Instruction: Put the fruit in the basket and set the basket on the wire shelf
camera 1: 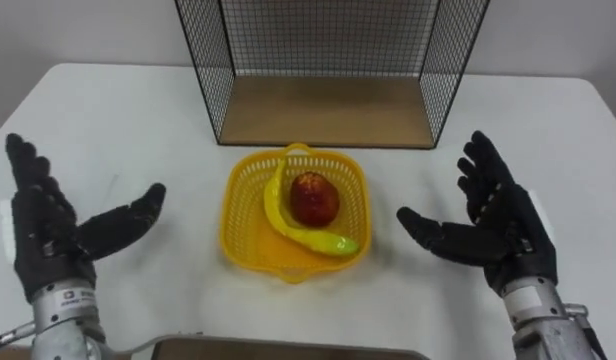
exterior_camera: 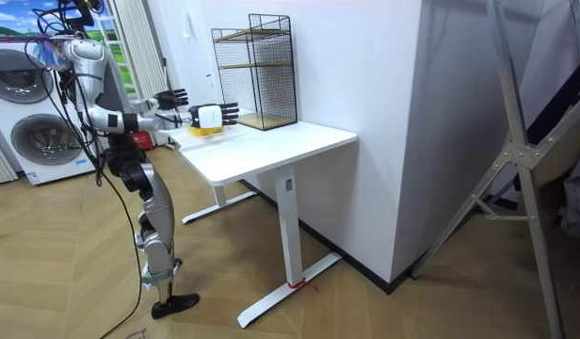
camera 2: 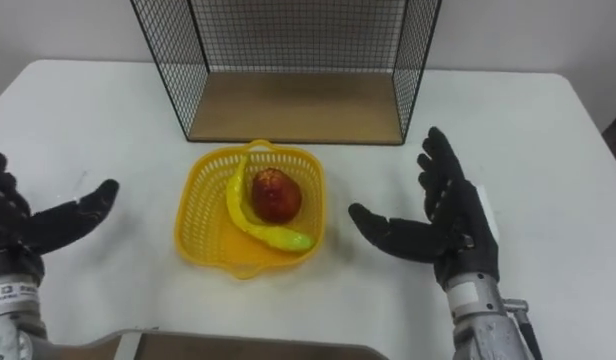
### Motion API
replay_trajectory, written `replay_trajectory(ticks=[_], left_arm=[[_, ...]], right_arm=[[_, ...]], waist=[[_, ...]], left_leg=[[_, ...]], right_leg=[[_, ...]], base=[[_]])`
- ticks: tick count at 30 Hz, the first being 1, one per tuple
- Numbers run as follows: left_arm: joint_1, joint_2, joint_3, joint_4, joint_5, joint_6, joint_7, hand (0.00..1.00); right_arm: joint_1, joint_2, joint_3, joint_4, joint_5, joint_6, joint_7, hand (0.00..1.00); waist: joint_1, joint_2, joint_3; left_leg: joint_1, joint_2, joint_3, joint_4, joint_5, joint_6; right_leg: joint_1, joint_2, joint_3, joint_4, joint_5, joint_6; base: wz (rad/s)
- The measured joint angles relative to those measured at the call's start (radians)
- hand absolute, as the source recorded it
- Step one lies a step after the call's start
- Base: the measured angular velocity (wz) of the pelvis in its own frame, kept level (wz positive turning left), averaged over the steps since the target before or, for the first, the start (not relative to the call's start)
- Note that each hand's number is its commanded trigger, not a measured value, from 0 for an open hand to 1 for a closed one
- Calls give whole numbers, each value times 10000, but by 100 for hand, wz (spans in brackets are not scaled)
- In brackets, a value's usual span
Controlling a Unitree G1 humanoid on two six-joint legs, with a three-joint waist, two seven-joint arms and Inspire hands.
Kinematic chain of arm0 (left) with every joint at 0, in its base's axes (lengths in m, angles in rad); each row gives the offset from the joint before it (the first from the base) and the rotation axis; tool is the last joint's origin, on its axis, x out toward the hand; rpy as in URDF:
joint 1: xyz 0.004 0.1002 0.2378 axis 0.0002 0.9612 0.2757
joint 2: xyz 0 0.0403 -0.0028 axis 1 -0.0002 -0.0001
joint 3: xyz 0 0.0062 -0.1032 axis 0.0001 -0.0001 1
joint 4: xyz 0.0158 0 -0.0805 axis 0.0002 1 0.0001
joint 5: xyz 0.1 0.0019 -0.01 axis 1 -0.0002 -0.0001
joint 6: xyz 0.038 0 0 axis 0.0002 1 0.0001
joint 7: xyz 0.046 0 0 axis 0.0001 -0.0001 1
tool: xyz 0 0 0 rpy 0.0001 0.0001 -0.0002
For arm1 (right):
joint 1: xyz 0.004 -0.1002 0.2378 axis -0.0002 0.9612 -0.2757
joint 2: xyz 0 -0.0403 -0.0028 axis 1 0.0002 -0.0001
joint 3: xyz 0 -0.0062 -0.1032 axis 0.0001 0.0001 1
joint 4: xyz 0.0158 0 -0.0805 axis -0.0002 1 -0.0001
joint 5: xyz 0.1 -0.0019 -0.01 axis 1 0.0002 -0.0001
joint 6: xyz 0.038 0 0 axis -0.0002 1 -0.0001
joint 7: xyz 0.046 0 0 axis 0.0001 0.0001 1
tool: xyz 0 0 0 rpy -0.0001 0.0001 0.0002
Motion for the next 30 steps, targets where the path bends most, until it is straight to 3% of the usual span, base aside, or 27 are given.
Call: replay_trajectory(ticks=[6, 18, 30], left_arm=[[-25, -155, -587, 122, -828, -1, -958, 0], [-27, -143, -1662, 823, -837, 27, -2652, 0], [-30, -172, -1962, 1196, -1237, 28, -3245, 0]], right_arm=[[-227, 277, 260, 17, 513, -2, 588, 0], [-651, 454, 1219, 647, 869, 8, 1525, 0], [-927, 640, 1717, 764, 1296, 3, 1552, 0]], waist=[[-130, -65, 42], [-171, -74, 61], [-206, -230, 98]], left_leg=[[10, 2, 91, 19, 0, 0], [17, 18, 239, 2, 2, 3], [-34, 18, 344, -20, 4, 7]], right_leg=[[-16, 1, 96, 4, 2, -2], [-166, 0, 267, 150, 7, -9], [-294, 4, 386, 172, 10, -14]], base=[[-3], [-3], [-3]])
